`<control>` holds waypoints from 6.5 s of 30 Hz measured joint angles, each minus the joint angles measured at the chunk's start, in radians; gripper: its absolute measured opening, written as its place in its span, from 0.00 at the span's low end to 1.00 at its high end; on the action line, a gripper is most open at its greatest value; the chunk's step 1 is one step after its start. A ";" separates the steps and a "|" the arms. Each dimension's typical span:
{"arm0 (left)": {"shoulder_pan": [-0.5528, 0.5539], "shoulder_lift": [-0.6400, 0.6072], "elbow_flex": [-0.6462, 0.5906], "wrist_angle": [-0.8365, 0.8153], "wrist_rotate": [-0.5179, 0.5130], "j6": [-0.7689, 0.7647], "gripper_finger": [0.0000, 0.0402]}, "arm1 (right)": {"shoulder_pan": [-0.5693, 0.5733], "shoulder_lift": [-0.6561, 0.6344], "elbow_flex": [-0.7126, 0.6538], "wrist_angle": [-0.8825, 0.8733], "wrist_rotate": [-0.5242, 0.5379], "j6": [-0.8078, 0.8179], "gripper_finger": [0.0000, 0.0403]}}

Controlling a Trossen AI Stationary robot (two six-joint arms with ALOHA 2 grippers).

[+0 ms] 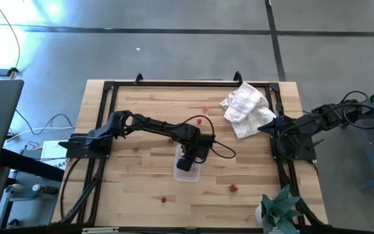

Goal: Pick and placing Produce into tupperware
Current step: Put the red strawberry into the transparent container

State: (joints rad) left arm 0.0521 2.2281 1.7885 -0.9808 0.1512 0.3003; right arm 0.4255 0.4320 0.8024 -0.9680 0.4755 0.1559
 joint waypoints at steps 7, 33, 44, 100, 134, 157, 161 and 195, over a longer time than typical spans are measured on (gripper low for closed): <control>0.000 -0.076 0.000 -0.064 0.051 -0.021 0.39 | 0.000 0.000 0.000 0.000 0.000 0.000 0.00; -0.007 -0.394 -0.073 -0.512 -0.284 -0.261 0.36 | 0.000 0.000 0.000 0.000 0.000 0.000 0.00; -0.014 -0.898 -0.617 -0.300 -0.229 -0.244 0.36 | 0.000 0.000 0.000 0.000 0.000 0.000 0.00; 0.272 -1.079 -1.112 -0.033 -0.076 -1.495 0.36 | 0.000 0.000 0.000 0.000 0.000 0.000 0.00; 0.040 -0.926 -1.112 0.009 -0.164 -2.185 0.36 | 0.000 0.000 0.000 0.000 0.000 0.000 0.00; 0.059 -0.826 -1.112 0.080 -0.117 -2.190 0.36 | 0.000 0.000 0.000 0.000 0.000 0.000 0.00; 0.059 -0.819 -1.112 0.091 -0.100 -2.191 0.36 | 0.000 0.000 0.000 0.000 0.000 0.000 0.00; 0.058 -0.801 -1.170 0.144 -0.140 -2.189 0.36 | 0.000 0.000 0.000 0.000 0.000 0.000 0.00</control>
State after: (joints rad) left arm 0.1101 1.4269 0.6182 -0.8371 0.0114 -1.8891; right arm 0.4254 0.4316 0.8024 -0.9680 0.4755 0.1562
